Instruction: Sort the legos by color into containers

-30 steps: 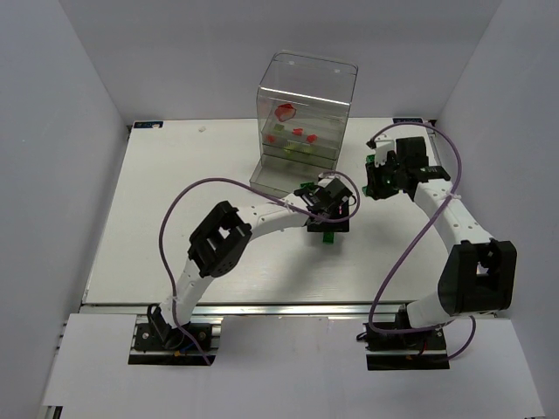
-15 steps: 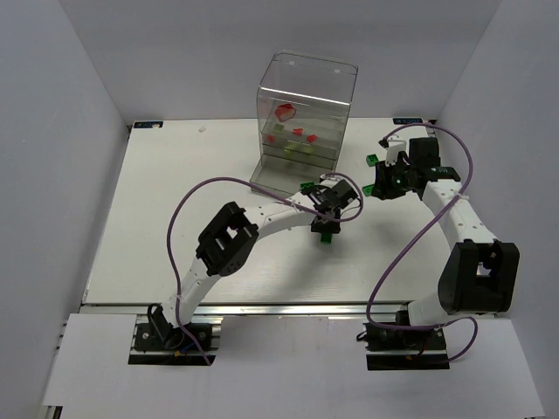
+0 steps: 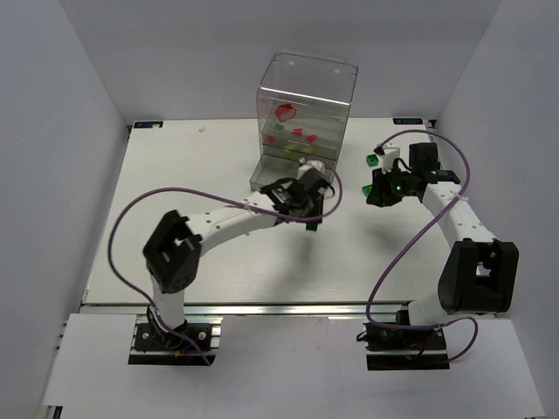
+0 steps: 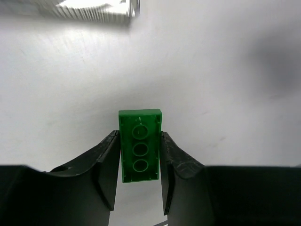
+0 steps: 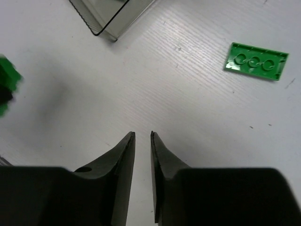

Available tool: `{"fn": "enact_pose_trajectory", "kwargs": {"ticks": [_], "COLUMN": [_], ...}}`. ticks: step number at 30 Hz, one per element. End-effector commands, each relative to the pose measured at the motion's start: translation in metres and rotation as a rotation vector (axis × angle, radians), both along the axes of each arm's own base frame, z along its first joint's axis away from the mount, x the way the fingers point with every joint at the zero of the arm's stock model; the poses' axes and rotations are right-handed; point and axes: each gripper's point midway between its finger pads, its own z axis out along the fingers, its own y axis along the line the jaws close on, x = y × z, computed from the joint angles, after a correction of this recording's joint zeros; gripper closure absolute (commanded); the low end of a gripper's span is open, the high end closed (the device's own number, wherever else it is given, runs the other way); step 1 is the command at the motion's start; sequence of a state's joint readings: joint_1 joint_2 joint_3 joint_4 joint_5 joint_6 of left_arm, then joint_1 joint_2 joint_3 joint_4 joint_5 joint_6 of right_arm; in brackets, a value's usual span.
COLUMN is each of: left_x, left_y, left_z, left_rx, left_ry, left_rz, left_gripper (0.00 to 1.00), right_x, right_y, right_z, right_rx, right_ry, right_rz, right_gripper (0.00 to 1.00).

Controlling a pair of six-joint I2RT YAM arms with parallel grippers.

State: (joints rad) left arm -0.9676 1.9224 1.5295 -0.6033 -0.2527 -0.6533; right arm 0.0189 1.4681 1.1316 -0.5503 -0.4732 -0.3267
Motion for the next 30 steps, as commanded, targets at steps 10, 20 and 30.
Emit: {"fn": "enact_pose_trajectory", "kwargs": {"ticks": [10, 20, 30], "left_x": [0.133, 0.205, 0.215], "left_y": [0.069, 0.079, 0.085], "left_z": [0.047, 0.045, 0.050], "left_rx": [-0.386, -0.526, -0.586], "left_ry": [0.004, 0.038, 0.054], "left_rz": [0.490, 0.623, 0.608], "left_gripper": [0.97, 0.82, 0.24], "right_x": [-0.021, -0.022, -0.009], "right_y": [0.005, 0.000, -0.003], "right_z": [-0.011, -0.020, -0.023], "right_rx": [-0.008, -0.035, -0.069], "right_ry": [-0.024, -0.026, -0.054], "right_rz": [0.121, 0.108, 0.158], "right_gripper": [0.80, 0.75, 0.19]}}
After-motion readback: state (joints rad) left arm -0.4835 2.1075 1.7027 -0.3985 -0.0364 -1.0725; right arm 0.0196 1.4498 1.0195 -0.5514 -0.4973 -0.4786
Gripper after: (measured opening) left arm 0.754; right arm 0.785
